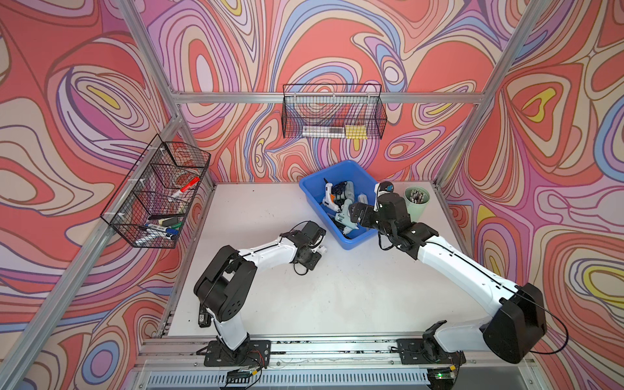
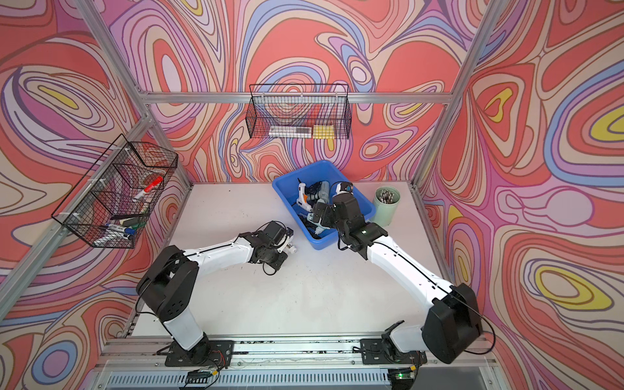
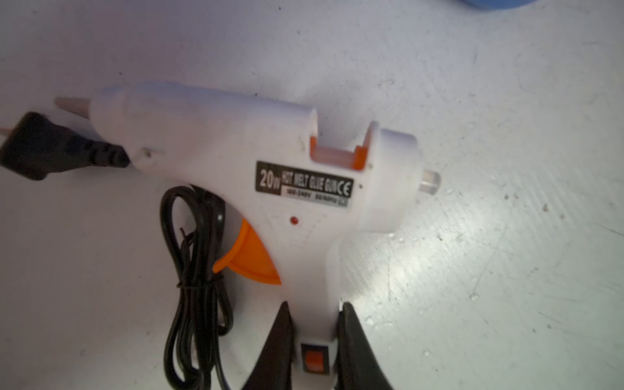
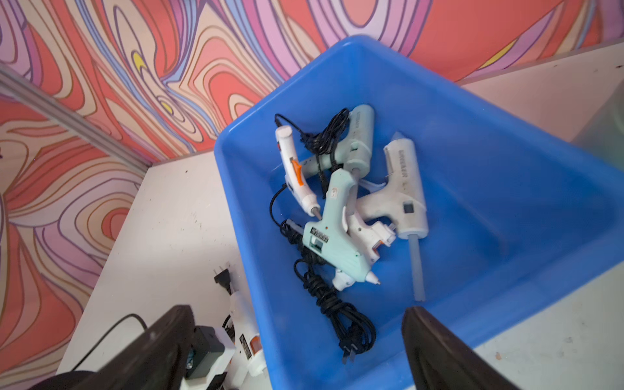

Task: Put the hot melt glue gun into the storage box
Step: Pick up the hot melt adhesive gun from the center of the board.

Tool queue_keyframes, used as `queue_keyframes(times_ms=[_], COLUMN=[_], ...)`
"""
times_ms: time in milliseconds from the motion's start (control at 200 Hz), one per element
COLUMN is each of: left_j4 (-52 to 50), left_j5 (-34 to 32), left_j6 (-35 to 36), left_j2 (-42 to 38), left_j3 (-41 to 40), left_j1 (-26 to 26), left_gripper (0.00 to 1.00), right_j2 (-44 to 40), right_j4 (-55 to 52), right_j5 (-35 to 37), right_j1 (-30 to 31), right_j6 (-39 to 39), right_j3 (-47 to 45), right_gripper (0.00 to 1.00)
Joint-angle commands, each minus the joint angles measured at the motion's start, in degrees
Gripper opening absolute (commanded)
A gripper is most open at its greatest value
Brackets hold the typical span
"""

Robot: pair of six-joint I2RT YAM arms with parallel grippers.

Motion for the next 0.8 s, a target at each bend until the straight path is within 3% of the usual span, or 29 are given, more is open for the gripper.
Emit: queue_keyframes(times_ms=[0, 175, 491, 796], left_j4=[3.86, 7.74, 12.13, 12.69], left_j5=[-1.55, -2.91, 0.31, 3.26], left_j6=[-1.06, -0.62, -0.4, -0.19], left_j2=[-6.34, -12.27, -18.2, -20.26], left_j3=[-1.13, -3.09, -4.17, -4.11], left_j1=[-0.17, -0.14, -0.14, -0.14], left_gripper=[0.0, 0.0, 0.0, 0.0], right_j2=[2.56, 5.56, 12.64, 19.2], right_j4=[-1.22, 0.53, 7.47, 10.99], right_j5=[-7.66, -18.68, -38.64, -43.21], right_j1=[0.25, 0.26, 0.26, 1.22], right_j6=[0.04, 3.23, 8.01, 9.51], right_j3=[1.99, 2.71, 4.15, 7.1], right_gripper=[0.96, 0.88, 0.8, 0.7])
